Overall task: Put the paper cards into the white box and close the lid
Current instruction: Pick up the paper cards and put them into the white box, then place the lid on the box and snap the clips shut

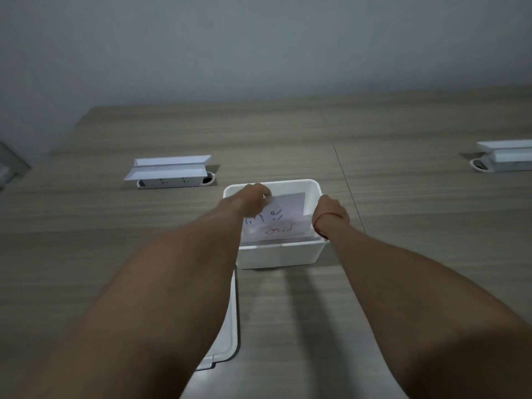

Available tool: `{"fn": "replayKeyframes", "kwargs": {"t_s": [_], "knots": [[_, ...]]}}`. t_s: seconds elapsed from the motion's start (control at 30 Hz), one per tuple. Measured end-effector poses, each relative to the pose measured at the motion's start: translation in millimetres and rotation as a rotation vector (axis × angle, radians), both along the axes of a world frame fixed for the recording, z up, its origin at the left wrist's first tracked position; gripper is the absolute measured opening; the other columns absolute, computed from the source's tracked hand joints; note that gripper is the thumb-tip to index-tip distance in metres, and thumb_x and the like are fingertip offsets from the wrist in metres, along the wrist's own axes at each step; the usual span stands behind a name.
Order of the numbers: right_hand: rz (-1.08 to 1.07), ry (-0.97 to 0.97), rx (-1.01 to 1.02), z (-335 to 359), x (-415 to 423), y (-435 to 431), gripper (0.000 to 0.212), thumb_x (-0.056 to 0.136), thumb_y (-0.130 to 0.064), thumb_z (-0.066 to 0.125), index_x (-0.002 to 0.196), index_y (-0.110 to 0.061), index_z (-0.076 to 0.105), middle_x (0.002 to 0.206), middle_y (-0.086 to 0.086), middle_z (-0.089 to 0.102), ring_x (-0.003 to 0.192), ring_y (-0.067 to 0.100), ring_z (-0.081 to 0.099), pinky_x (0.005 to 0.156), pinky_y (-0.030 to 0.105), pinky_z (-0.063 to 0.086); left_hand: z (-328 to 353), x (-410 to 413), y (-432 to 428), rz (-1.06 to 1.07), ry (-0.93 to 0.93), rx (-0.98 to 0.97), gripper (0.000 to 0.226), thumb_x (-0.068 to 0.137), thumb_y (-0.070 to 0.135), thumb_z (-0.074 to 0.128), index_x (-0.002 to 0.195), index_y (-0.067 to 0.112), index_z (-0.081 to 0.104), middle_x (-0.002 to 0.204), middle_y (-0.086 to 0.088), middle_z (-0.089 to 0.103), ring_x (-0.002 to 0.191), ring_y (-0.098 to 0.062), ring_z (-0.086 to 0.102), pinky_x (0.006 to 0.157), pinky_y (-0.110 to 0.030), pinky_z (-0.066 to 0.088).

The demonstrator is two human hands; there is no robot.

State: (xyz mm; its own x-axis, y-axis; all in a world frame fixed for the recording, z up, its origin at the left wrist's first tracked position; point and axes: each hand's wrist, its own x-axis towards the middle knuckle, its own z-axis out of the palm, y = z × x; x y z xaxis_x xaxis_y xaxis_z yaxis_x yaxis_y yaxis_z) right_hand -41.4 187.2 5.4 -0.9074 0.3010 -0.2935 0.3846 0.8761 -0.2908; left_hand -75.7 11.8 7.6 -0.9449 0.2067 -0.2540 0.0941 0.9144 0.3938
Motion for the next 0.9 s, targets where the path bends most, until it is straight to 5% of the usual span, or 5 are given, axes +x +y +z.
{"fn": "replayKeyframes", "kwargs": {"t_s": [0.17, 0.33, 0.43, 0.6, 0.9], "knots": [[0.005, -0.019, -0.009, 4.1, 1.4, 0.0, 0.043, 0.091, -0.003, 0.050, 0.133, -0.002, 0.050, 0.138, 0.016, 0.053, 0.127, 0.031, 0.053, 0.101, 0.036, 0.045, -15.6, 13.0, 2.4, 0.027, -0.130, 0.012, 0.030, 0.096, 0.017, 0.047, 0.116, 0.009, 0.069, 0.127, -0.009, 0.063, 0.116, -0.027, 0.060, 0.102, -0.035, 0.046], [0.070, 0.021, -0.039, 29.9, -1.4, -25.7, 0.046, 0.093, -0.014, 0.044, 0.139, -0.007, 0.045, 0.145, 0.014, 0.044, 0.133, 0.033, 0.044, 0.111, 0.043, 0.036, 19.4, 19.1, -28.5, 0.191, 0.070, 0.118, 0.028, 0.095, 0.013, 0.050, 0.097, -0.008, 0.069, 0.114, -0.024, 0.068, 0.110, -0.038, 0.063, 0.082, -0.034, 0.049], [0.226, 0.107, -0.082, 47.5, -2.4, -63.2, 0.040, 0.095, -0.021, 0.042, 0.131, -0.008, 0.051, 0.141, 0.013, 0.049, 0.132, 0.032, 0.045, 0.111, 0.043, 0.035, 31.7, 32.4, -65.2, 0.292, 0.139, 0.049, 0.029, 0.095, 0.017, 0.044, 0.097, -0.002, 0.067, 0.111, -0.022, 0.068, 0.108, -0.037, 0.064, 0.080, -0.034, 0.048], [0.447, 0.146, -0.168, 55.5, 19.3, -137.2, 0.038, 0.097, -0.028, 0.039, 0.127, -0.010, 0.054, 0.139, 0.013, 0.050, 0.131, 0.031, 0.046, 0.110, 0.042, 0.033, 28.1, 75.0, -125.4, 0.552, 0.139, -0.031, 0.040, 0.098, 0.027, 0.044, 0.121, -0.002, 0.058, 0.131, -0.022, 0.058, 0.122, -0.036, 0.055, 0.095, -0.037, 0.045], [0.550, 0.145, -0.296, 13.9, 78.7, -201.4, 0.036, 0.094, -0.022, 0.043, 0.107, 0.005, 0.064, 0.119, 0.024, 0.064, 0.110, 0.038, 0.060, 0.087, 0.035, 0.049, -16.9, 156.5, -179.4, 0.750, -0.019, -0.074, 0.043, 0.098, 0.025, 0.046, 0.124, -0.008, 0.056, 0.135, -0.026, 0.055, 0.126, -0.038, 0.053, 0.100, -0.037, 0.044]]}}
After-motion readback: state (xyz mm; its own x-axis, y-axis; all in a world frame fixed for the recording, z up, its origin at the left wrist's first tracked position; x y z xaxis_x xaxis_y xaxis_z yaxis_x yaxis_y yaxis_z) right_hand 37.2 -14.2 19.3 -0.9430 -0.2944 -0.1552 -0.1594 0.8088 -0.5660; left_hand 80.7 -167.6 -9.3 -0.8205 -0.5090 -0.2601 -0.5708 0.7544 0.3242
